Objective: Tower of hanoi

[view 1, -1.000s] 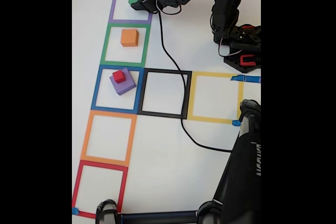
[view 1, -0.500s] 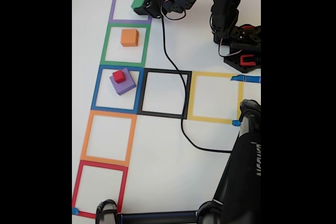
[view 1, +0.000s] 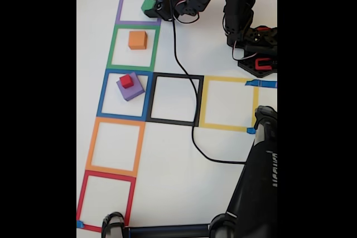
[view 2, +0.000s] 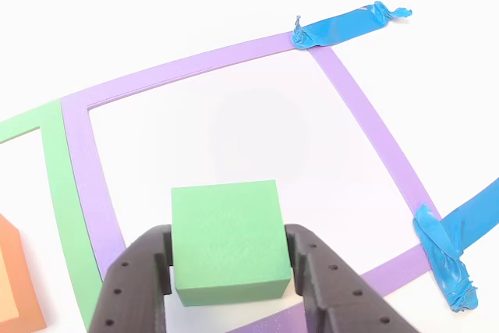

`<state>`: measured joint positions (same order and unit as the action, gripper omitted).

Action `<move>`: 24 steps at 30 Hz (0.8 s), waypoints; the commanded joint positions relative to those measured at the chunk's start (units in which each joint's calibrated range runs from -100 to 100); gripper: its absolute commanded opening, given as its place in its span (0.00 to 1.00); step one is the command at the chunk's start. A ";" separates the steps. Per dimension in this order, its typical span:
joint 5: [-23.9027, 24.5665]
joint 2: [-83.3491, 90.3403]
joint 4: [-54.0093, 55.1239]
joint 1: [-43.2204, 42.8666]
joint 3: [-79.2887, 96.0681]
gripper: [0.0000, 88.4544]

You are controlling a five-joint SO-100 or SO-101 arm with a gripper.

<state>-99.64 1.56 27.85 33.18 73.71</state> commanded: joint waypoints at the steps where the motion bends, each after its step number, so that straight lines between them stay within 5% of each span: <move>1: -0.36 -0.07 1.62 -0.20 -0.61 0.11; 14: -0.36 -1.20 3.08 0.28 -0.34 0.26; 24: -0.36 5.83 0.97 -1.92 0.11 0.28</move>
<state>-99.64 1.65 30.11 33.06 74.06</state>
